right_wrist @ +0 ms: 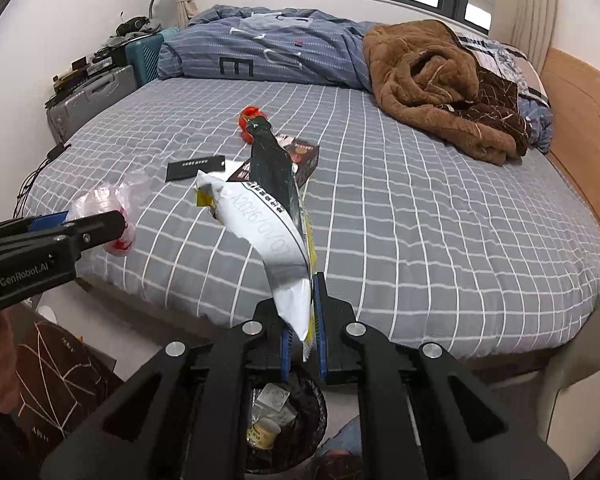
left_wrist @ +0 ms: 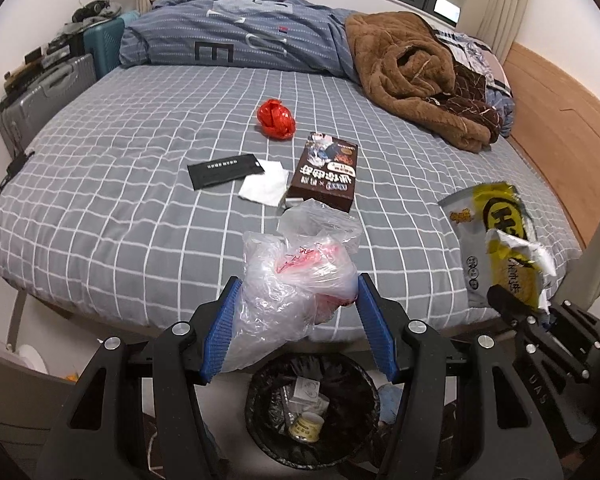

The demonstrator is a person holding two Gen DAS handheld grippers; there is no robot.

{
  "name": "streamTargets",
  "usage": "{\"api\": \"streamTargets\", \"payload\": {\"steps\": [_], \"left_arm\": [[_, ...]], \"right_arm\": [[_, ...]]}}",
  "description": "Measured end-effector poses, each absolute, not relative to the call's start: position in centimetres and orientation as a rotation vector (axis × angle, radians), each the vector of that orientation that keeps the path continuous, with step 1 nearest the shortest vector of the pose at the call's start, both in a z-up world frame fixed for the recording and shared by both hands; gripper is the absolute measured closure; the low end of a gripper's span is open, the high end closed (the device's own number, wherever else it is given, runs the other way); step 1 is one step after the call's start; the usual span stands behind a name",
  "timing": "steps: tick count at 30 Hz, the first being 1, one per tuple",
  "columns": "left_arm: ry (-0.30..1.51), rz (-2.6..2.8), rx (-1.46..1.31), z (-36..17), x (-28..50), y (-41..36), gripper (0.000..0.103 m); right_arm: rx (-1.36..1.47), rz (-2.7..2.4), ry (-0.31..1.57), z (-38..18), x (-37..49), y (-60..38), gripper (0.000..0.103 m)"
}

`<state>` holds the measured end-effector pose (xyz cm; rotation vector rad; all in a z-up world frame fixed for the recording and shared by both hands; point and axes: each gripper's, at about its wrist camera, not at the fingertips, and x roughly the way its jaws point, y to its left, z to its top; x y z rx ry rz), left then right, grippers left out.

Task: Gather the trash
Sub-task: 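Lift the plastic bag and snack wrapper and carry them down to the bin, then open the right tool over the bin to drop the snack wrapper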

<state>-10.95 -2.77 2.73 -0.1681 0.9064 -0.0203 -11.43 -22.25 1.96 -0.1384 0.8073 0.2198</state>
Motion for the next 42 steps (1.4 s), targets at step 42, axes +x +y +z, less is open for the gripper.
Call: {"api": "streamTargets", "payload": {"steps": [42], "left_arm": [[1.098, -0.030, -0.130, -10.2, -16.8, -3.9, 0.046]], "right_arm": [[-0.109, 0.216, 1.066, -11.2, -17.4, -22.5, 0.094]]}}
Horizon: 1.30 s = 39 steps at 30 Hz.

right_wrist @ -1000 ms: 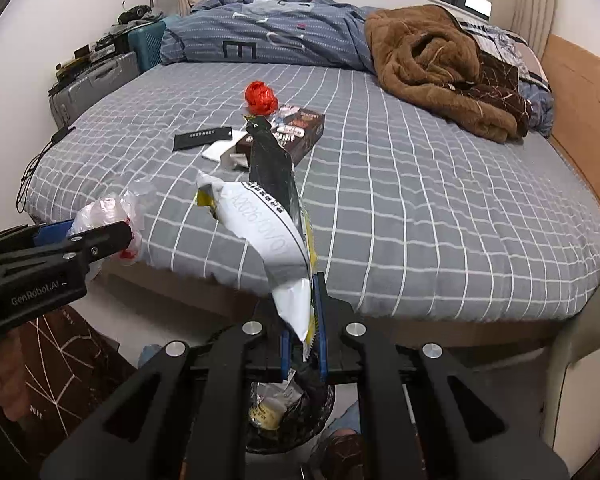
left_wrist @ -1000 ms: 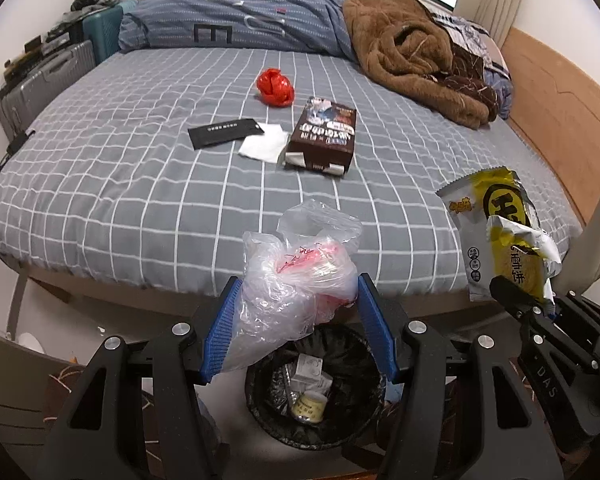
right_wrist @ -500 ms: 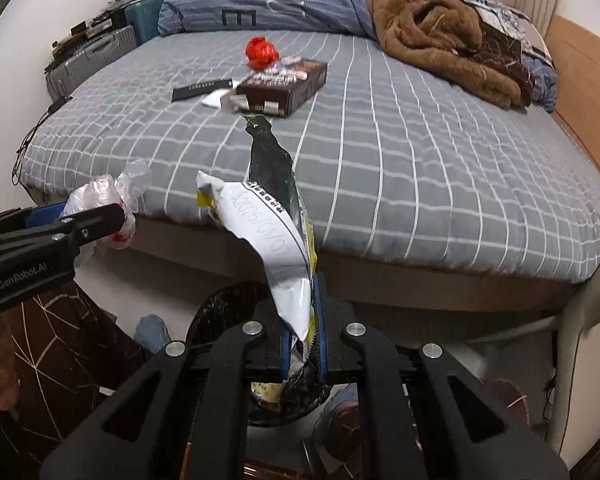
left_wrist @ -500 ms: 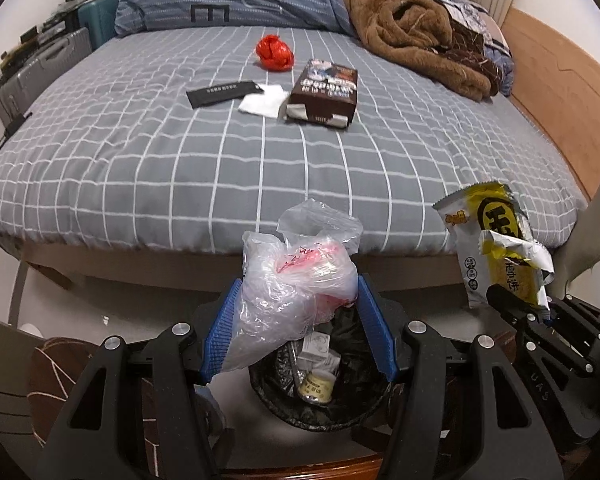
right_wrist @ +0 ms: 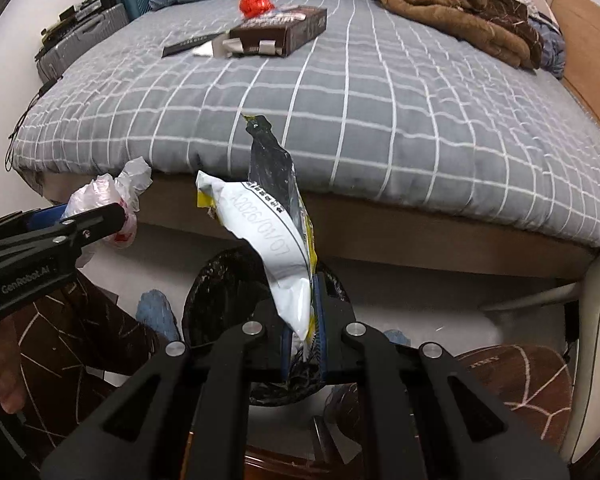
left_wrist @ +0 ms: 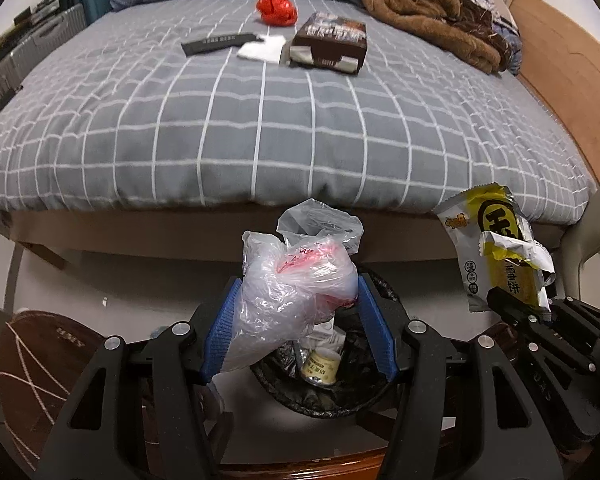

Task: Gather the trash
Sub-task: 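Open the right tool over the bin to drop the snack wrapper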

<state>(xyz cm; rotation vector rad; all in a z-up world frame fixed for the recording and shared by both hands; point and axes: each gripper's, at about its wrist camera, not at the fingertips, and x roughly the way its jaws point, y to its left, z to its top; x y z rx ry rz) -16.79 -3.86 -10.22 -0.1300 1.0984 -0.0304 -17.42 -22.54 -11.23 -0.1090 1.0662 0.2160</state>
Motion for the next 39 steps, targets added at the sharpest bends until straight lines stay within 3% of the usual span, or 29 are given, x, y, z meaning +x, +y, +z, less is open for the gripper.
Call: {"api": "streamTargets", "payload": {"steps": [29, 39], "left_arm": [[1.266, -0.002, -0.133, -19.8, -14.2, -2.8, 0.046], [1.268, -0.021, -0.131, -19.4, -13.7, -3.8, 0.046]], "right_arm": [[-0.115, 0.285, 1.299, -20.8, -14.1, -18.1, 0.091], [-0.099, 0.259, 1.243, -19.2, -14.2, -19.7, 0.042]]}}
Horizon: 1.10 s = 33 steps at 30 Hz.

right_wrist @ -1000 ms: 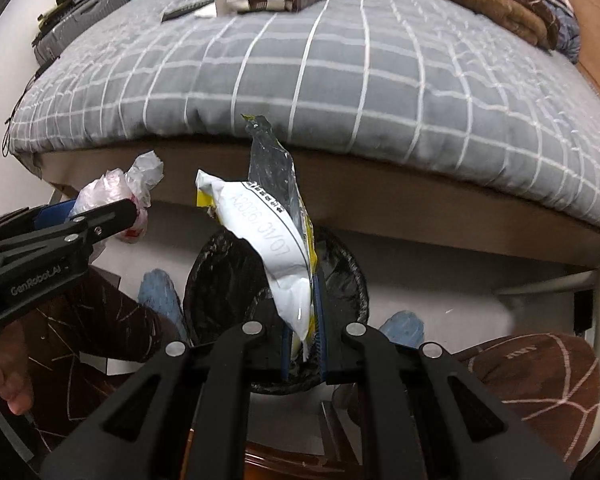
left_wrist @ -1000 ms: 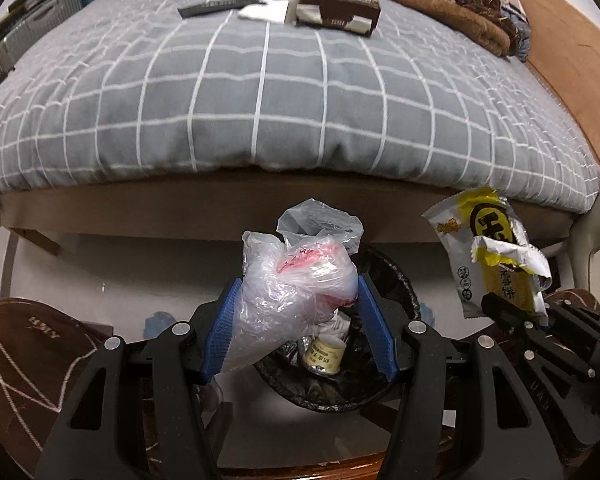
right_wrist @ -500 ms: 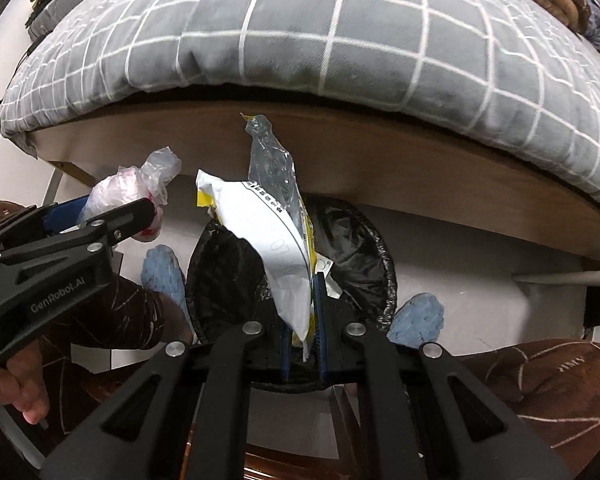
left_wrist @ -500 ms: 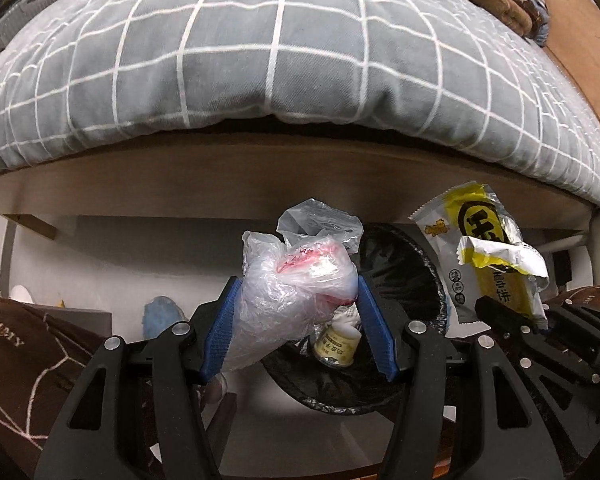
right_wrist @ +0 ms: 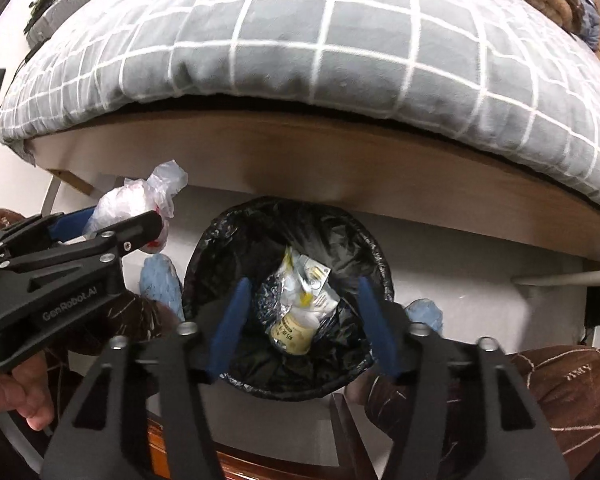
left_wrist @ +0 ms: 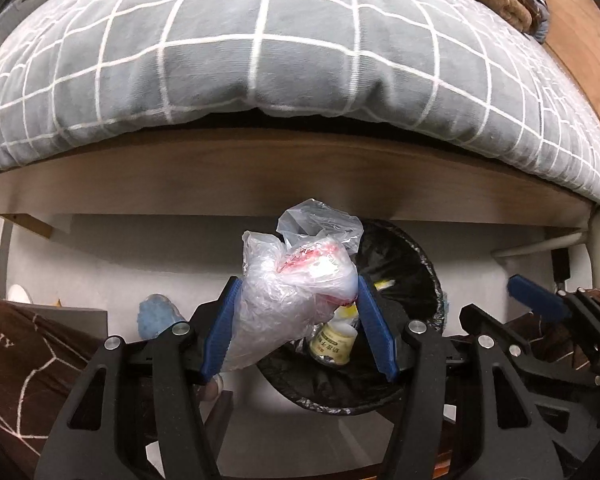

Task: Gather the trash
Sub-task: 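Open the right tool over the bin to drop the snack wrapper, then open the left tool over the bin to drop the clear plastic bag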

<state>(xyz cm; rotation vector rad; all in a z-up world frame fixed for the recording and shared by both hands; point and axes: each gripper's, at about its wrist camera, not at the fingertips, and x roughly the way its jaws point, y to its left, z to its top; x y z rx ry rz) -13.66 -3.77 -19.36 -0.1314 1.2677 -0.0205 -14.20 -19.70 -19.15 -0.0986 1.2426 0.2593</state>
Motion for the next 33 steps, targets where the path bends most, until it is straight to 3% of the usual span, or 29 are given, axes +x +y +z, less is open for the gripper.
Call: {"api": "streamTargets", "payload": {"steps": [7, 13, 33], "left_arm": [[1.277, -0.066, -0.108, -19.4, -13.3, -6.4, 0.046], [1.287, -0.097, -0.089, -19.6, -13.3, -8.4, 0.046], [1.313, -0.138, -0.045, -21.2, -13.4, -12.6, 0.044]], "right_arm": [[-0.040, 0.180, 1.214, -18.3, -14.5, -23.5, 0.020], [0.005, 0.120, 1.210, -18.4, -14.7, -25.9, 0.010], [0.030, 0.059, 1.172, -17.6, -14.5, -29.2, 0.008]]}}
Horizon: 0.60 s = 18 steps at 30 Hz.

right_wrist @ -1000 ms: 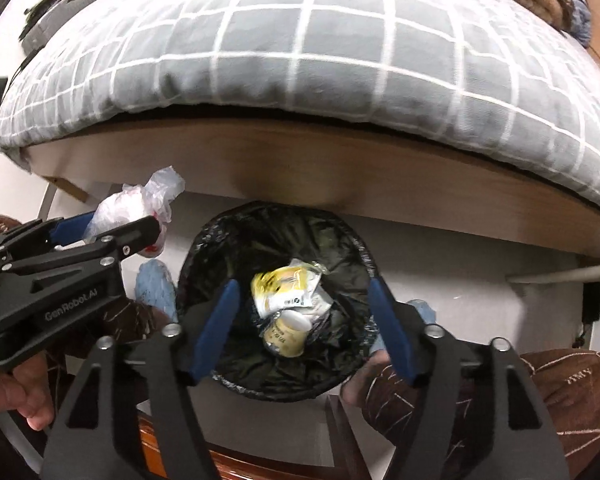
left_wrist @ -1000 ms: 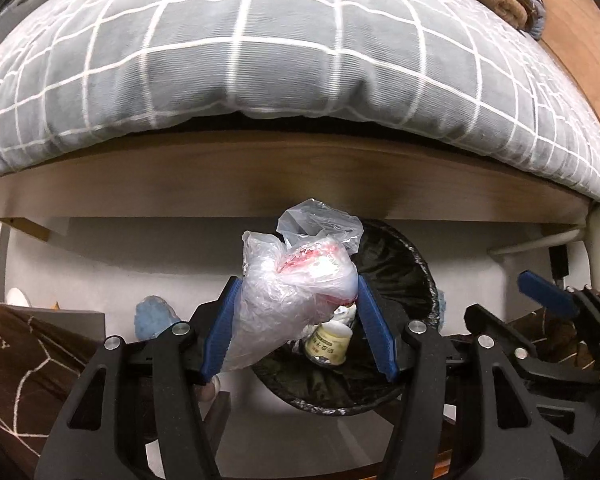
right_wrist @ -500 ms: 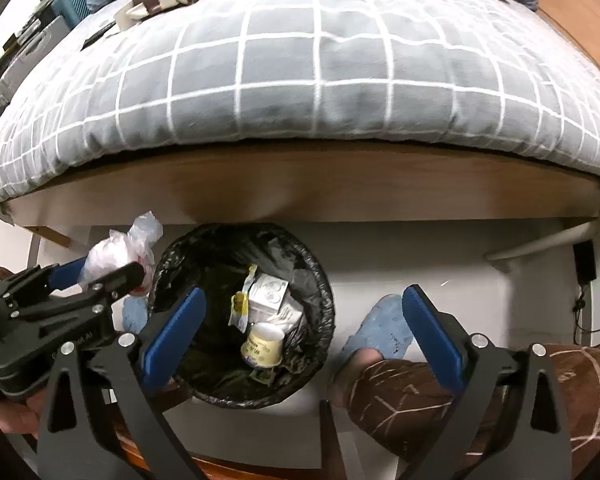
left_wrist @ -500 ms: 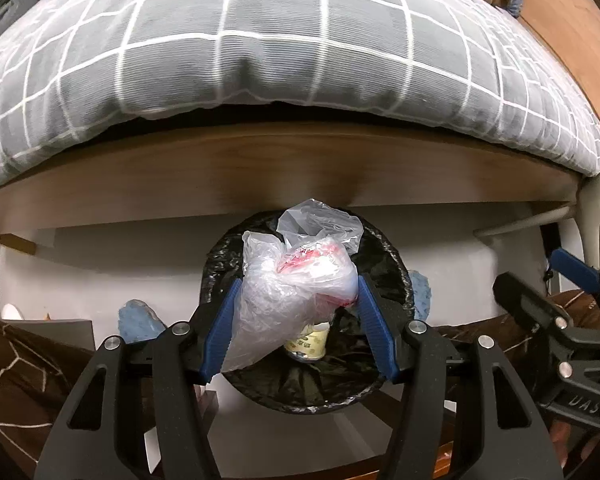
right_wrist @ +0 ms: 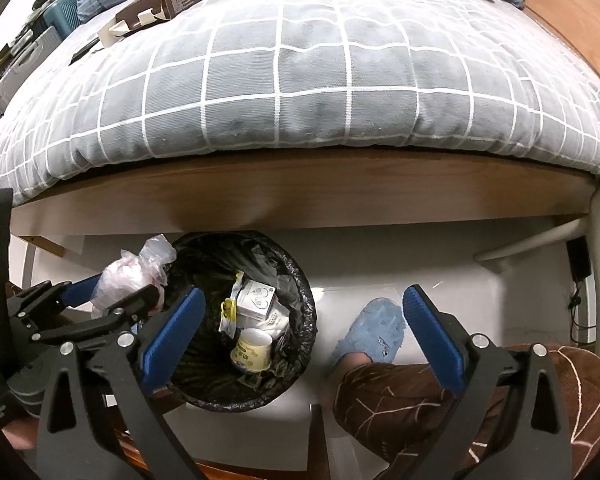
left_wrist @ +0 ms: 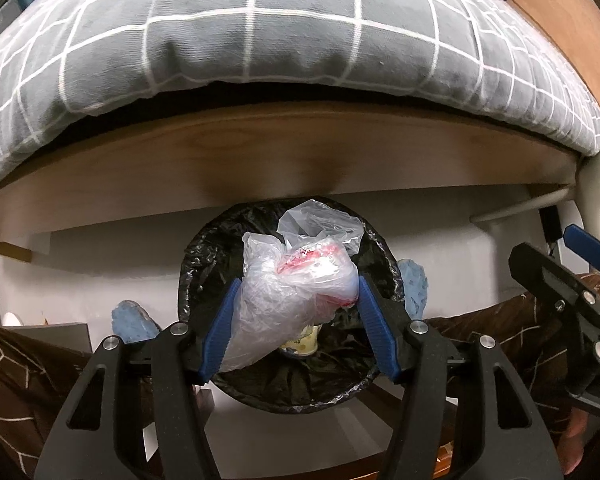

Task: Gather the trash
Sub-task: 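Open the left tool over the bin to drop the clear plastic bag, then raise both open tools back toward the remaining items on the bed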

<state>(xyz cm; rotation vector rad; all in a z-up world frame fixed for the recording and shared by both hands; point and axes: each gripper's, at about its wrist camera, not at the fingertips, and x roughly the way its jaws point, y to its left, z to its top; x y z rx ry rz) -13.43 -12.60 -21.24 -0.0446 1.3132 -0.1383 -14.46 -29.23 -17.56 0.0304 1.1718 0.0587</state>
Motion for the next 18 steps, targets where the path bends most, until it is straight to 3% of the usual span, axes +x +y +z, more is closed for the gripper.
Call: {"api": "streamTargets", "payload": {"steps": [6, 8, 11, 18], "left_arm": [[1.313, -0.132, -0.049, -21.9, -13.4, -12.4, 0.037], [1.306, -0.138, -0.057, -21.8, -13.4, -12.1, 0.025], [1.296, -0.139, -0.058, -21.6, -13.4, -11.7, 0.018], [1.262, -0.105, -0.050, -20.2, -13.5, -10.2, 0.009]], "right_arm": [[0.033, 0.062, 1.169, -17.5, -14.5, -29.0, 0.008], [0.032, 0.061, 1.169, -17.5, -14.5, -28.9, 0.008], [0.032, 0.062, 1.167, -17.4, -14.5, -28.9, 0.008], [0.038, 0.071, 1.158, -16.9, -14.2, -28.8, 0.008]]}}
